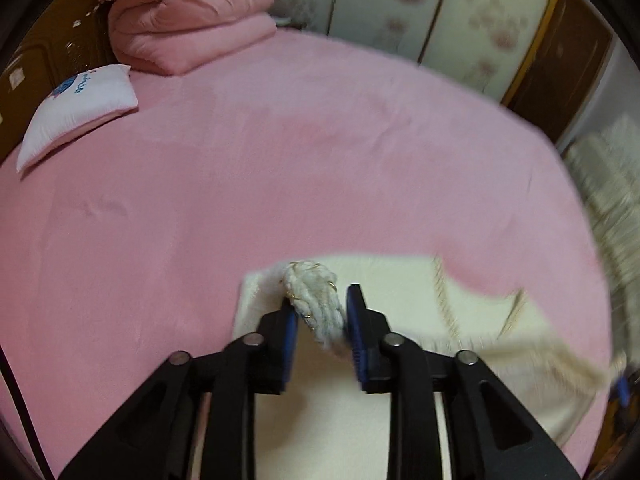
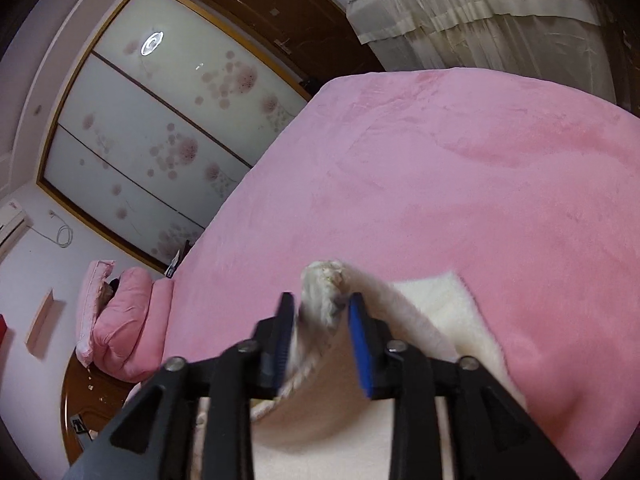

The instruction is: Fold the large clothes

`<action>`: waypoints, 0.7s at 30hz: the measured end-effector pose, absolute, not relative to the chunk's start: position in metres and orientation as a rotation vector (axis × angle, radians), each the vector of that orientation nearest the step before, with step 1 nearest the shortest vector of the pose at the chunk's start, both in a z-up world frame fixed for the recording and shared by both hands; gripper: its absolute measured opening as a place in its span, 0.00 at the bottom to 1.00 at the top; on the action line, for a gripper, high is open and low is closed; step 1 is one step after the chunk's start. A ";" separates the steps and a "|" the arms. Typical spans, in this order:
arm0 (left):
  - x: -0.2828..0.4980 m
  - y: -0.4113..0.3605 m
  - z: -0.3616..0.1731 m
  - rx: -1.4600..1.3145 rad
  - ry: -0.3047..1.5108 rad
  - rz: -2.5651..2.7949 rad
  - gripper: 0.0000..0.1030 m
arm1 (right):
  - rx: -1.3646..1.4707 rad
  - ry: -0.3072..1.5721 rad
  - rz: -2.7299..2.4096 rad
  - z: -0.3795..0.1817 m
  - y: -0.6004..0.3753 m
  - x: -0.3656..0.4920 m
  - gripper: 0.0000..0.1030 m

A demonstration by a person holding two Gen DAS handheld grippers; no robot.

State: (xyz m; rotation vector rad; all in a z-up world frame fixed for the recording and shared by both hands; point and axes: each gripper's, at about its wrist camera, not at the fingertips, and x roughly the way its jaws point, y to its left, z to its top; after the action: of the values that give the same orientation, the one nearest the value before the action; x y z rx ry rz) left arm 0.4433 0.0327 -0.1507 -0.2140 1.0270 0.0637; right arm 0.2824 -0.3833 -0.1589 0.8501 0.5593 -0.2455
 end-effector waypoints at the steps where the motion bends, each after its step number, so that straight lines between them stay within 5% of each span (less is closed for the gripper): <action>1: 0.442 0.026 -0.155 -0.207 1.036 0.054 0.41 | 0.843 0.541 -0.259 -0.160 -0.383 0.283 0.44; 2: 0.437 0.022 -0.154 -0.193 1.025 0.056 0.60 | 0.832 0.535 -0.268 -0.162 -0.382 0.283 0.45; 4: 0.431 0.012 -0.149 -0.148 0.974 0.060 0.68 | 0.805 0.556 -0.277 -0.166 -0.381 0.284 0.45; 11: 0.406 -0.022 -0.136 0.010 0.958 -0.017 0.74 | 0.767 0.638 -0.248 -0.180 -0.360 0.277 0.45; 21: 0.334 -0.027 -0.219 -0.293 1.216 -0.235 0.72 | 0.554 0.868 -0.096 -0.227 -0.267 0.266 0.45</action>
State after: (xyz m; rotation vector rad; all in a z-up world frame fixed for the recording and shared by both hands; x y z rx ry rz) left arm 0.3338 -0.0266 -0.2187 -0.2934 1.2159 -0.2354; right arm 0.2659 -0.2670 -0.2271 0.5538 0.8678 -0.0956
